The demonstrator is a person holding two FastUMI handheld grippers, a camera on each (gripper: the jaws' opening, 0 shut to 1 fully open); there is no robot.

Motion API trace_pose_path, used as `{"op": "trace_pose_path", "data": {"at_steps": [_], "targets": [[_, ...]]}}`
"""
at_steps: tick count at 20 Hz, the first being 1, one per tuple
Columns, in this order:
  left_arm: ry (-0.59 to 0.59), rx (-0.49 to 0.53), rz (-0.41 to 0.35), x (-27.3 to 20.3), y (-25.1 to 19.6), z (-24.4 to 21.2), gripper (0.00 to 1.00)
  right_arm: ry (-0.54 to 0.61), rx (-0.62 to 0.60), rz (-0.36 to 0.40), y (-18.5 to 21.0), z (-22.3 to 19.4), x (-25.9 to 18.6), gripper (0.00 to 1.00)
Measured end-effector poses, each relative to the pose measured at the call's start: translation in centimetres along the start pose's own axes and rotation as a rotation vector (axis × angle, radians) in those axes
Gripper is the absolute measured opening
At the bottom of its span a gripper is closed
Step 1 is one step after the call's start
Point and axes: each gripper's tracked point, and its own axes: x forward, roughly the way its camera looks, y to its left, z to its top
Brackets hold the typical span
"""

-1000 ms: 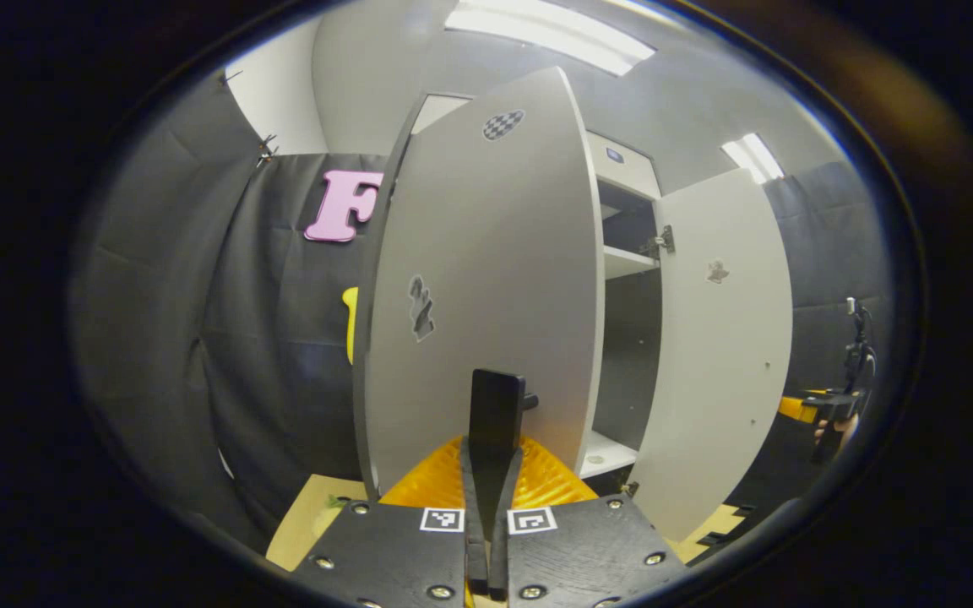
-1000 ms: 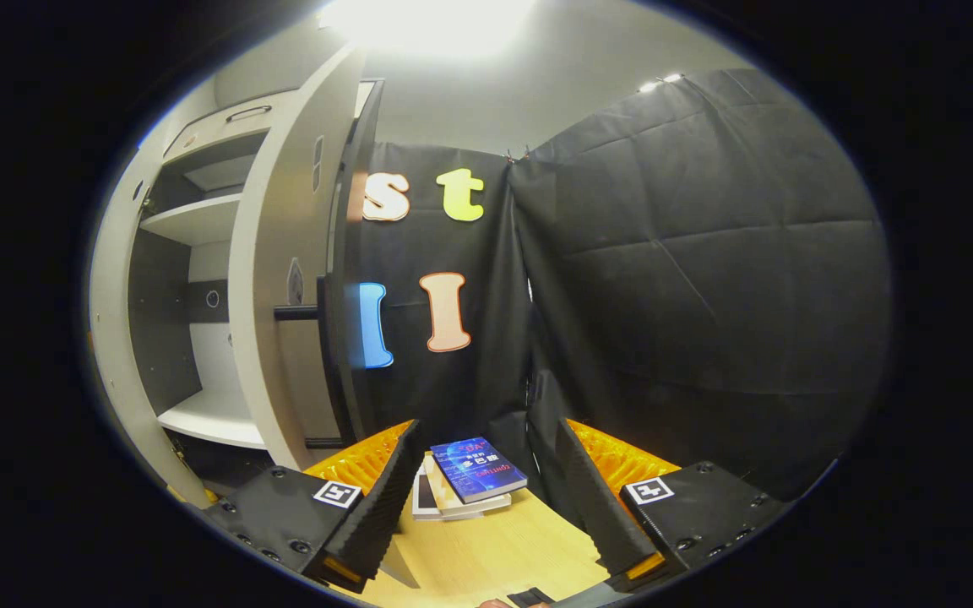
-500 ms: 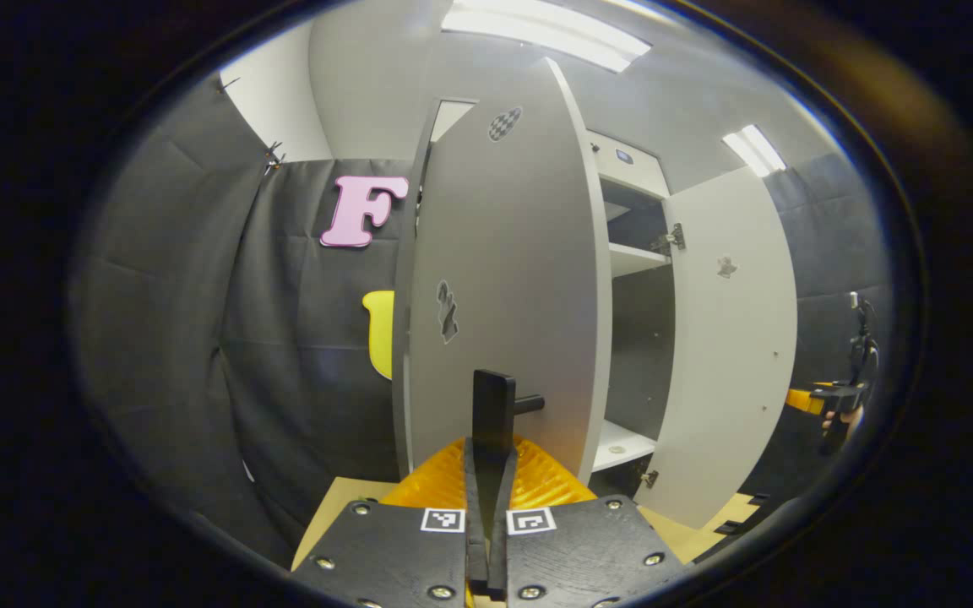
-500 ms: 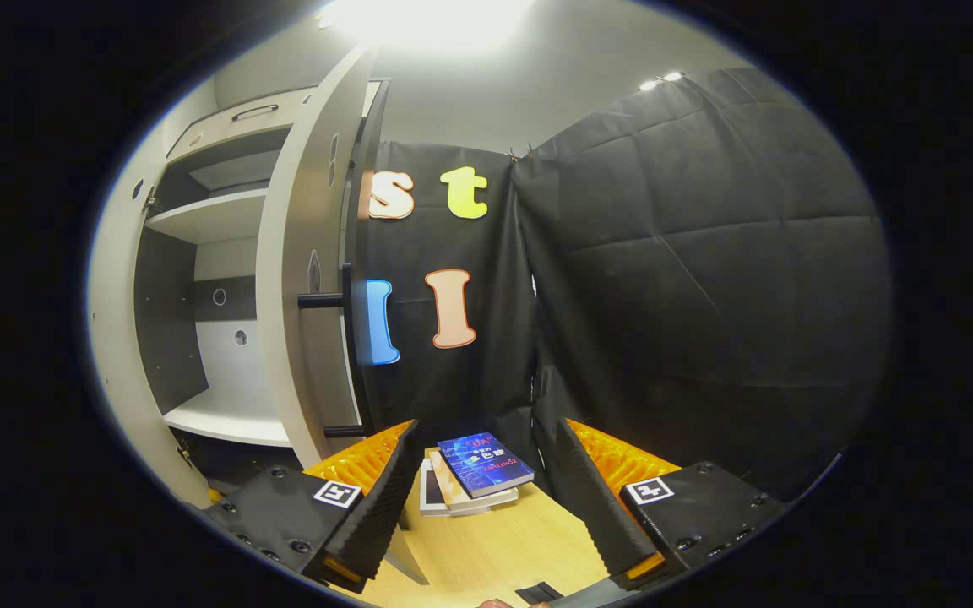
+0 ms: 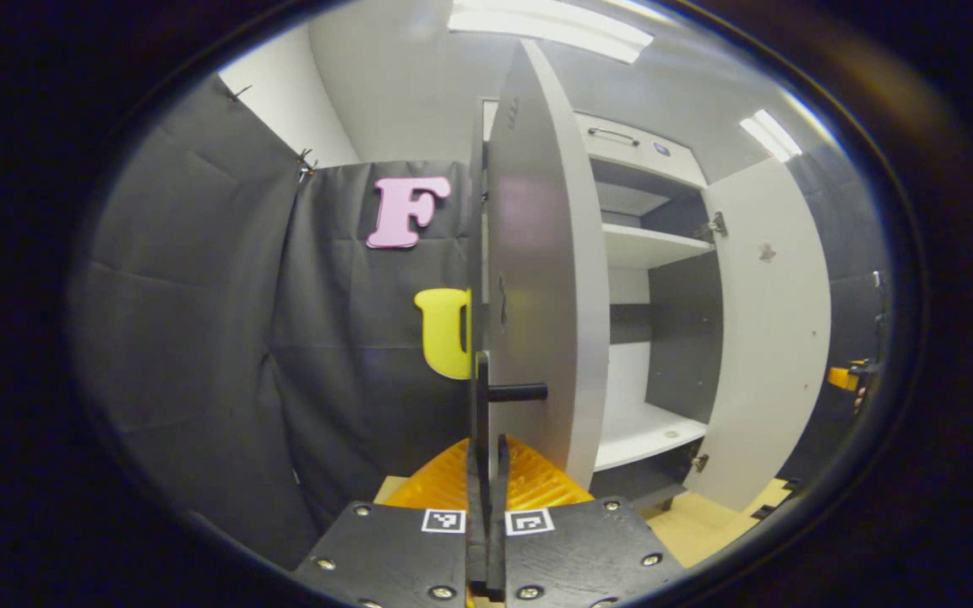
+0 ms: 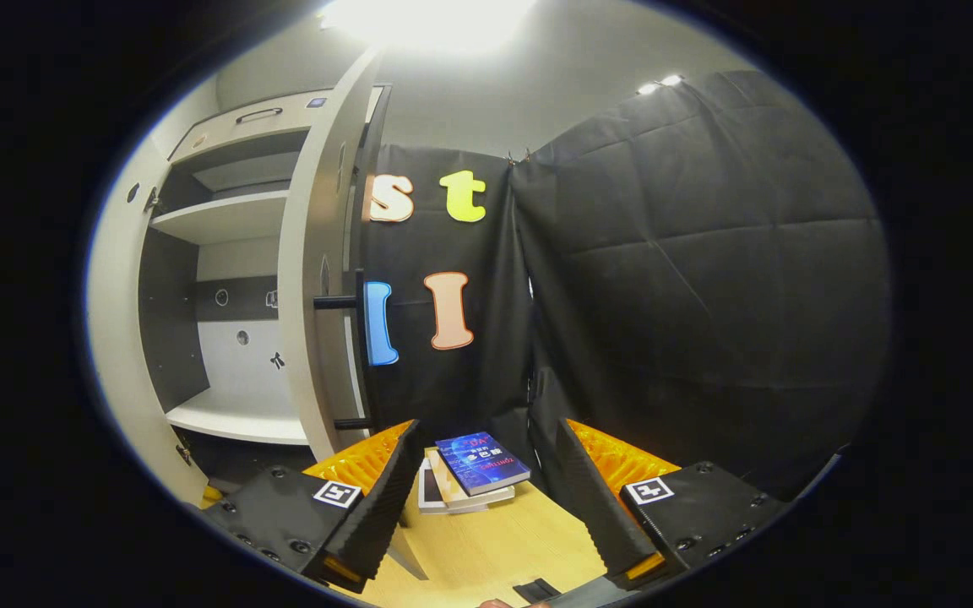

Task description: Open the right door of the double-door shoe cabinet with the right hand, and open the left door with the left hand.

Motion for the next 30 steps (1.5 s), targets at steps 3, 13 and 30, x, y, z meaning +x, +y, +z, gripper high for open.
{"op": "trace_pose_path", "data": {"at_steps": [3,13,30], "targets": [[0.005,-0.083,-0.067,-0.5,-2.4,0.0,0.02,-0.01,-0.007,0.003,0.3,0.3,-0.7,0.98],[-0.04,0.024,0.019,-1.2,-0.2,1.1,0.02,-0.037,-0.008,0.044,2.5,1.6,-3.4,0.98],[-0.123,0.009,-0.003,-2.0,-3.2,1.7,0.95,-0.107,0.04,0.241,13.3,4.5,-6.4,0.98]]}}
